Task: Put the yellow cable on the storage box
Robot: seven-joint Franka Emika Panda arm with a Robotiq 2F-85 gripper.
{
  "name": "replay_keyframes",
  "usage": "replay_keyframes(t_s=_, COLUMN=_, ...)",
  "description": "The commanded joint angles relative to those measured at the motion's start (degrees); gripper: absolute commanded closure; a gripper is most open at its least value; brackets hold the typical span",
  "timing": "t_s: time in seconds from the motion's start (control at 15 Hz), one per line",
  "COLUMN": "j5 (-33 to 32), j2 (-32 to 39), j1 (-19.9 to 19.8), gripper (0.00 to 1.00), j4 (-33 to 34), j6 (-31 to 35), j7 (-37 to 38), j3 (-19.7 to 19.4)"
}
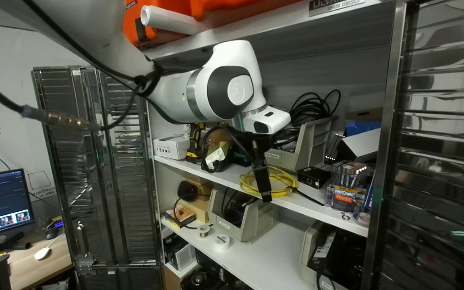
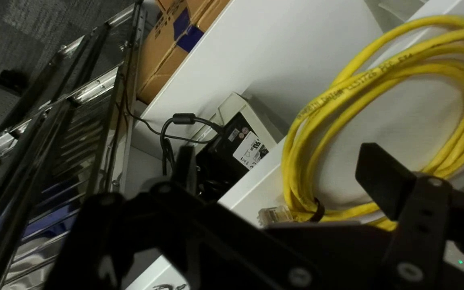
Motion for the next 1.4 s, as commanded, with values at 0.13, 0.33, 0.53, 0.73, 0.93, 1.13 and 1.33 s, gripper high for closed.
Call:
replay_keyframes(t_s=0.13, j5=-0.89, j2=4.6, j1=1.68, gripper=0.0, j4=6.23, j6=-2.18, j7=3.23, j3=-1.37)
replay_keyframes(t_s=0.33, j5=0.19, j2=3.8, j1=1.58, gripper=0.0, j4=5.75, j6=-3.03, j7=1.98, j3=-1.09)
replay_keyframes(t_s=0.53, j5=0.05, j2=2.6, j1=1.58, gripper=0.1, j4=4.64, j6=-3.42, j7=1.93, j3=-1.11)
replay_keyframes(t_s=0.73, j5=-1.01, j2=2.93, j1=1.7, gripper=0.2, j4=4.65, j6=-4.31, j7=2.37, j3=-1.43)
replay_keyframes(t_s=0.93, j5=-0.65, j2=4.33, j1=1.67, gripper=0.51, j4=5.53, j6=-6.19, j7=2.04, j3=-1.3)
replay_keyframes(t_s=1.13, j5=-0.87, j2=4.53, j1=2.25, gripper=0.66, j4=5.4, j6=-6.53, j7=2.08, j3=-0.99)
replay_keyframes(t_s=1.33, j5=-0.9, j2=3.41, j1=2.99, gripper=0.91, j4=4.18, j6=-5.37, j7=2.29, j3=-0.82)
